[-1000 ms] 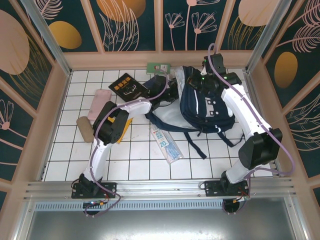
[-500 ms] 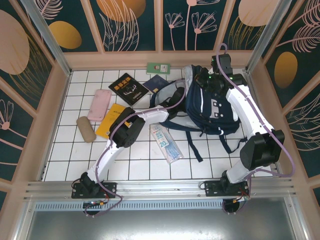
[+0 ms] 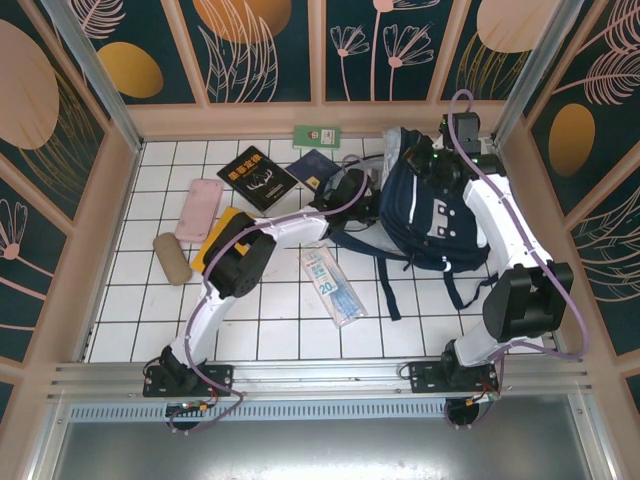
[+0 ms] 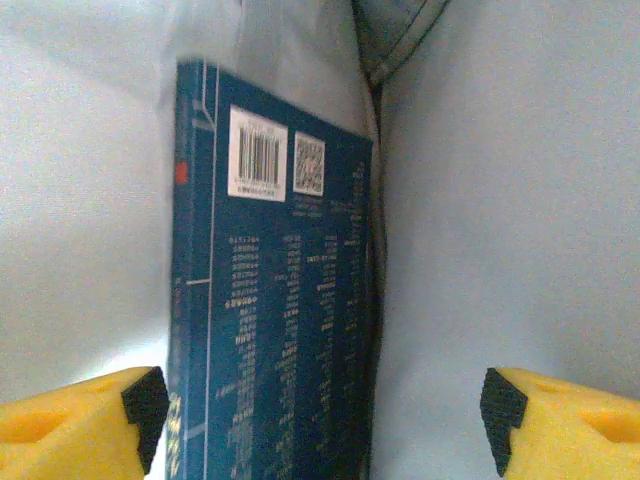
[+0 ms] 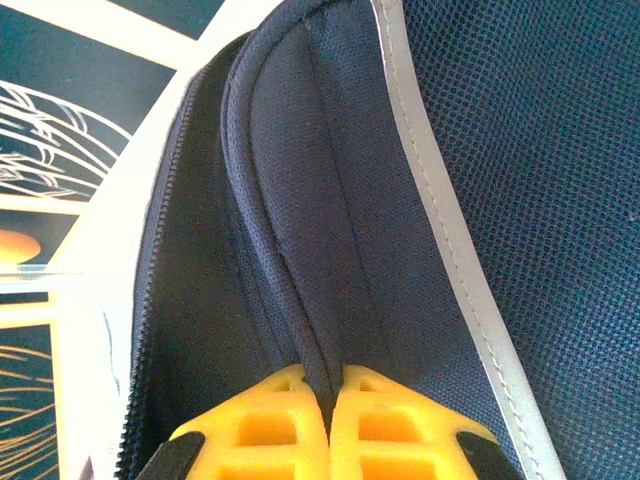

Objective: Pack the student bag
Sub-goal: Place the book in the student bag, then close the student bag at the middle-right of the table.

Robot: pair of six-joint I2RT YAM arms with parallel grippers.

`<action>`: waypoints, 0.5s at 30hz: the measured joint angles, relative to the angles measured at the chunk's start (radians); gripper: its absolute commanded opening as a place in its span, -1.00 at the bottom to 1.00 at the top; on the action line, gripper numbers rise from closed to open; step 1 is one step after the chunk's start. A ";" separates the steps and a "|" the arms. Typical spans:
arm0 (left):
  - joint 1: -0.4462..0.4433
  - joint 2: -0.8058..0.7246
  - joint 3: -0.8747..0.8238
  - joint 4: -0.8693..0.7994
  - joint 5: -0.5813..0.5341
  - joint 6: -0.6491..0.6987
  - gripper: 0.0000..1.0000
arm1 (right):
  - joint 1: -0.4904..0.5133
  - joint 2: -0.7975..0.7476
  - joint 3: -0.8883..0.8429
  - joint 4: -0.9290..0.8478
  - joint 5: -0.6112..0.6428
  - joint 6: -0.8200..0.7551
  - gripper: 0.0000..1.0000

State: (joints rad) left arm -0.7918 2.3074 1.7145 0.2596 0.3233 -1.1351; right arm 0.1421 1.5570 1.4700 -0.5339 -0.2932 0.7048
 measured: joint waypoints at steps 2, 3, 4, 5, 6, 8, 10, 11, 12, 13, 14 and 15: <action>0.014 -0.068 -0.055 -0.008 -0.010 0.015 0.72 | -0.013 0.000 -0.014 0.000 0.003 -0.018 -1.00; 0.021 -0.097 -0.077 -0.011 -0.013 0.022 0.72 | -0.016 0.000 -0.019 0.000 0.004 -0.024 -1.00; 0.028 -0.126 -0.100 -0.016 -0.019 0.031 0.71 | -0.018 0.000 -0.026 0.002 0.004 -0.032 -1.00; 0.038 -0.161 -0.126 -0.025 -0.023 0.039 0.71 | -0.018 0.000 -0.035 0.006 0.004 -0.042 -1.00; 0.048 -0.195 -0.152 -0.033 -0.028 0.049 0.71 | -0.018 0.000 -0.047 0.014 0.003 -0.048 -1.00; 0.069 -0.260 -0.207 -0.048 -0.040 0.069 0.71 | -0.014 0.000 -0.076 0.034 0.001 -0.063 -1.00; 0.092 -0.335 -0.274 -0.065 -0.049 0.092 0.72 | -0.003 0.000 -0.107 0.055 0.000 -0.076 -1.00; 0.105 -0.370 -0.305 -0.075 -0.053 0.104 0.72 | 0.006 0.000 -0.124 0.065 0.002 -0.084 -1.00; 0.117 -0.406 -0.336 -0.087 -0.061 0.118 0.72 | 0.015 0.000 -0.137 0.073 0.004 -0.091 -1.00; 0.127 -0.433 -0.359 -0.099 -0.069 0.130 0.73 | 0.026 0.000 -0.149 0.079 0.007 -0.098 -1.00; 0.141 -0.464 -0.386 -0.113 -0.076 0.146 0.73 | 0.037 0.002 -0.159 0.082 0.011 -0.105 -1.00; 0.153 -0.491 -0.408 -0.126 -0.083 0.162 0.73 | 0.049 0.005 -0.164 0.082 0.016 -0.114 -1.00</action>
State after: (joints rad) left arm -0.6384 1.8164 1.3064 0.1337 0.2401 -0.9733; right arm 0.1913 1.5620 1.3064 -0.4515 -0.2771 0.5911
